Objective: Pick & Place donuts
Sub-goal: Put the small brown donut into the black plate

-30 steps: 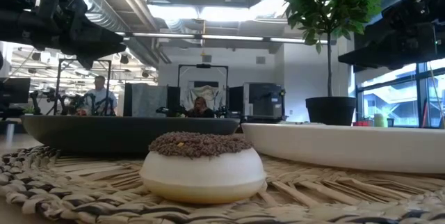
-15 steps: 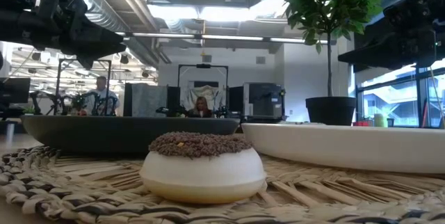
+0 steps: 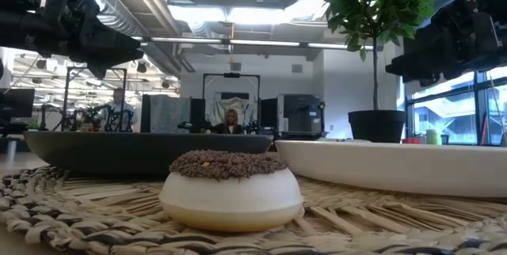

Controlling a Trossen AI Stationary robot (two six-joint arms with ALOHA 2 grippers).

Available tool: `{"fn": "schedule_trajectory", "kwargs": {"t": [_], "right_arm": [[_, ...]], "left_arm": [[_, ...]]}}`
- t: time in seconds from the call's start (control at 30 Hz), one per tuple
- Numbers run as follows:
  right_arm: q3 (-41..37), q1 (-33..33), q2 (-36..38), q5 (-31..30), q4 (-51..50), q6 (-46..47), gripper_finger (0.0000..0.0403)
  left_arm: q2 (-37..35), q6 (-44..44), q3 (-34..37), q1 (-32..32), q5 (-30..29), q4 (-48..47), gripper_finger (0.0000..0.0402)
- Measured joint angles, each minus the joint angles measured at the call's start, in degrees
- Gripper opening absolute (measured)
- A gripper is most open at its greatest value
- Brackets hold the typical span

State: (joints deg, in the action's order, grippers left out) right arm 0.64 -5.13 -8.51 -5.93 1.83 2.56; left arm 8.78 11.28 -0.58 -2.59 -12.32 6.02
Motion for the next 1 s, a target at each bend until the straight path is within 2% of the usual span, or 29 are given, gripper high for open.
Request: {"fn": "schedule_trajectory", "kwargs": {"t": [0.23,0.43,0.57,0.73,1.0], "right_arm": [[0.0,0.0,0.0,0.0,0.0,-4.6,0.0157],[0.0,0.0,0.0,-1.2,0.1,-4.5,0.0157],[0.0,0.0,0.0,-2.5,0.2,-2.7,0.0157],[0.0,0.0,0.0,1.5,-0.4,-1.5,0.0157],[0.0,0.0,0.0,1.6,-0.4,3.3,0.0157]], "left_arm": [[0.0,0.0,0.0,0.0,0.0,0.0,0.0148],[0.0,0.0,0.0,0.0,0.0,0.0,0.0148],[0.0,0.0,0.0,0.0,0.0,0.0,0.0148],[0.0,0.9,0.0,0.0,-0.1,0.1,0.0148],[0.0,3.4,0.0,0.0,-0.8,0.3,0.0148]]}}
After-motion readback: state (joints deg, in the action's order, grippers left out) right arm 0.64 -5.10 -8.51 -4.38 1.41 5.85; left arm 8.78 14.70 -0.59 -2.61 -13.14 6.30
